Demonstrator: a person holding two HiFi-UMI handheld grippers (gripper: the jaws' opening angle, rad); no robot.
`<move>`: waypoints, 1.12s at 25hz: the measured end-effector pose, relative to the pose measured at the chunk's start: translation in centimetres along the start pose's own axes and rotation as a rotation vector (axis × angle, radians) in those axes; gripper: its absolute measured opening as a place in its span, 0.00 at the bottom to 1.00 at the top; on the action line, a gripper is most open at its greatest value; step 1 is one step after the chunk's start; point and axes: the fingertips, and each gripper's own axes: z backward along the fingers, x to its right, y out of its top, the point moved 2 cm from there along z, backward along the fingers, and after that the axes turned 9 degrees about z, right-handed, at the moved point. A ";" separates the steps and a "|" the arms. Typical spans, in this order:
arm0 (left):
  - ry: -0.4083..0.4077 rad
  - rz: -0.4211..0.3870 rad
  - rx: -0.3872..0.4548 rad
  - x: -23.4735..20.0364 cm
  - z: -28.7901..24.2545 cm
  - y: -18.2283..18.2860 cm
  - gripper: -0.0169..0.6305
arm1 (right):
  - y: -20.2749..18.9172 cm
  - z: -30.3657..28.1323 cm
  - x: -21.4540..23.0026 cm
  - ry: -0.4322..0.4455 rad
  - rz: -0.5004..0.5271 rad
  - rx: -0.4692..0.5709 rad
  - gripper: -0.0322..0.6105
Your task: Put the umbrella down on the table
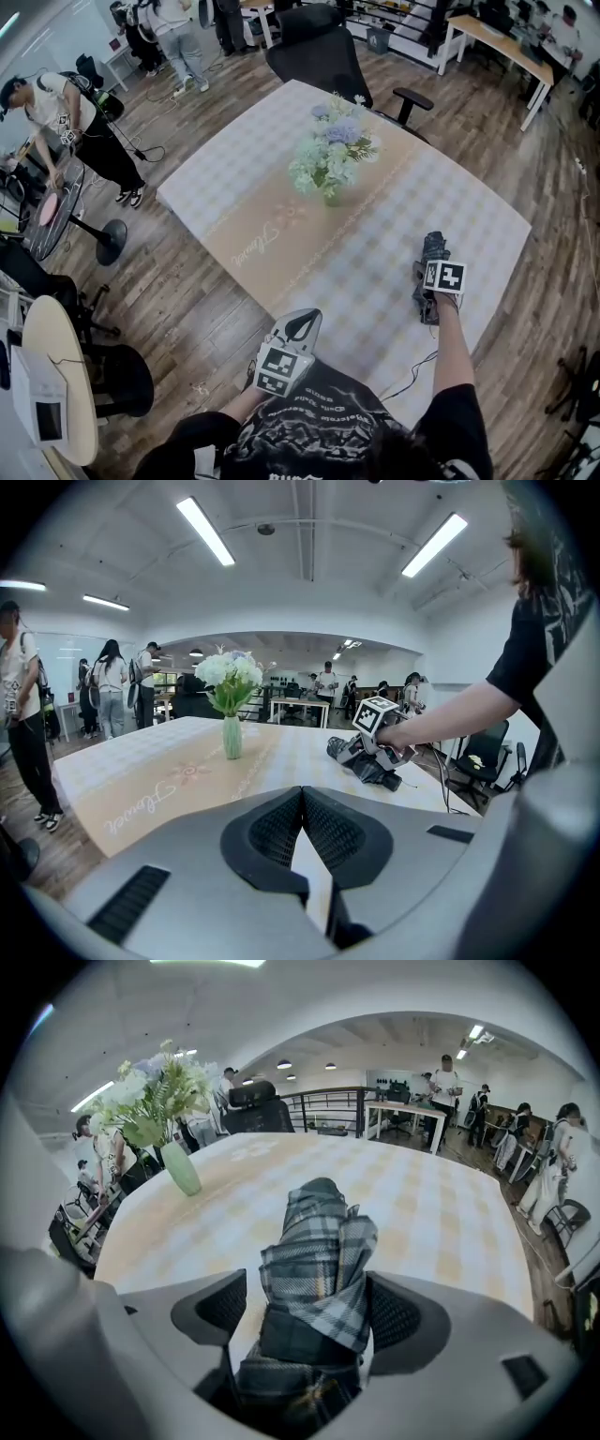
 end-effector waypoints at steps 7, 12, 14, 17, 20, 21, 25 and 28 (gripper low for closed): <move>-0.025 0.038 0.031 -0.1 0.1 0.4 0.06 | 1.4 4.8 -0.5 -0.021 0.048 0.211 0.69; -0.047 0.068 0.035 0.1 0.1 0.4 0.06 | 1.4 9.7 -2.5 0.002 0.060 0.337 0.64; -0.078 0.065 0.035 0.6 -0.3 0.5 0.06 | 1.1 11.8 -3.5 -0.005 0.080 0.373 0.63; -0.131 0.059 0.035 1.8 -0.9 0.5 0.06 | 0.0 14.7 -5.2 -0.023 0.111 0.429 0.63; -0.174 0.050 0.031 3.0 -1.1 0.3 0.06 | -1.3 17.2 -6.8 -0.040 0.115 0.496 0.63; -0.186 0.044 0.030 3.3 -1.0 0.2 0.06 | -1.7 17.9 -7.3 -0.048 0.108 0.519 0.63; -0.244 0.013 0.026 4.8 -0.9 -0.1 0.06 | -4.1 20.6 -8.2 -0.096 0.032 0.611 0.61; -0.285 -0.010 0.022 5.8 -0.8 -0.3 0.06 | -6.1 22.1 -9.0 -0.119 -0.011 0.662 0.60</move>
